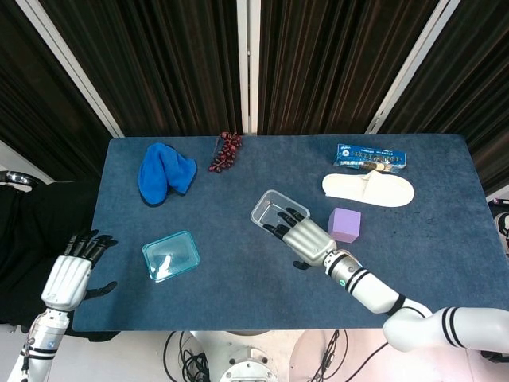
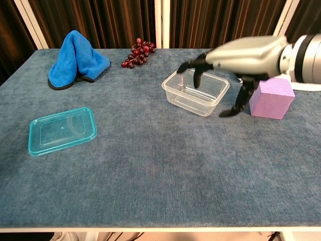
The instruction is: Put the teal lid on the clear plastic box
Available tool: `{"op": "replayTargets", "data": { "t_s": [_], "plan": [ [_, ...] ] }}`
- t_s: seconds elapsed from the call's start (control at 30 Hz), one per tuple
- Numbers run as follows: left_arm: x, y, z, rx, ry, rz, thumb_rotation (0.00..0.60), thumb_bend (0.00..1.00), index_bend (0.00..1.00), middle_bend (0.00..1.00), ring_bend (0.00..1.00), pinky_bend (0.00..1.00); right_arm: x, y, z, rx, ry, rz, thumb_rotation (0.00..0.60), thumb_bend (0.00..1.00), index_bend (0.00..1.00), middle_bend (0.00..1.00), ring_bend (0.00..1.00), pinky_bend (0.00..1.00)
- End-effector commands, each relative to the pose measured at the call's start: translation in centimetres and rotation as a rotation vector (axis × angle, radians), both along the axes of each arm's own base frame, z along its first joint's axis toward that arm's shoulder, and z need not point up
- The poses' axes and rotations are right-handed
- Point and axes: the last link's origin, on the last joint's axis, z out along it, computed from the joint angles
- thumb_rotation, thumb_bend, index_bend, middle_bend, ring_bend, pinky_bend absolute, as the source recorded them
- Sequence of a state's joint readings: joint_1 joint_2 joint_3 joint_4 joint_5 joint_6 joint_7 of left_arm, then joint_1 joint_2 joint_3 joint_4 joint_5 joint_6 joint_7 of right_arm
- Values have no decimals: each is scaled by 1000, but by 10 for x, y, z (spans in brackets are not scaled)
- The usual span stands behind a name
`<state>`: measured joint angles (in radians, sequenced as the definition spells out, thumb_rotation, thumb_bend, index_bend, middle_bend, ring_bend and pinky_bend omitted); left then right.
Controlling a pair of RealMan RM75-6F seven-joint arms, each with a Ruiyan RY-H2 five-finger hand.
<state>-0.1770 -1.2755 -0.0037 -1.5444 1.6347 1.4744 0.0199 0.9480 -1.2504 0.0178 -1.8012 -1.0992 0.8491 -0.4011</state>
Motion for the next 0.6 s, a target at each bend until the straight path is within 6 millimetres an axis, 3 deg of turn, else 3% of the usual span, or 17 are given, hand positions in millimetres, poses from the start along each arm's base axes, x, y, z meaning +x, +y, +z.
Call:
{"op": "replayTargets", "data": {
  "t_s": [0.03,0.23,0.4,0.6],
  "plan": [
    [-1,0,0,0,-1,9,600,0,244,200,80,64,0,-29,32,-56,-136,-99,600,163,0,231,0,0],
    [-6,-2,0,0,-7,34,600,0,245,200,80,64,-26,-79,41,-83,-139,-302,600,194,0,233,0,0],
    [-9,-1,-1,-3,-10,54,600,0,244,200,80,64,-43,-92,23,-13,-133,-421,600,203,0,235,0,0],
    [-7,1,-1,-6,1,49,600,0,244,200,80,68,-40,-99,6,77,-146,-470,600,210,0,234,0,0]
  ]
}}
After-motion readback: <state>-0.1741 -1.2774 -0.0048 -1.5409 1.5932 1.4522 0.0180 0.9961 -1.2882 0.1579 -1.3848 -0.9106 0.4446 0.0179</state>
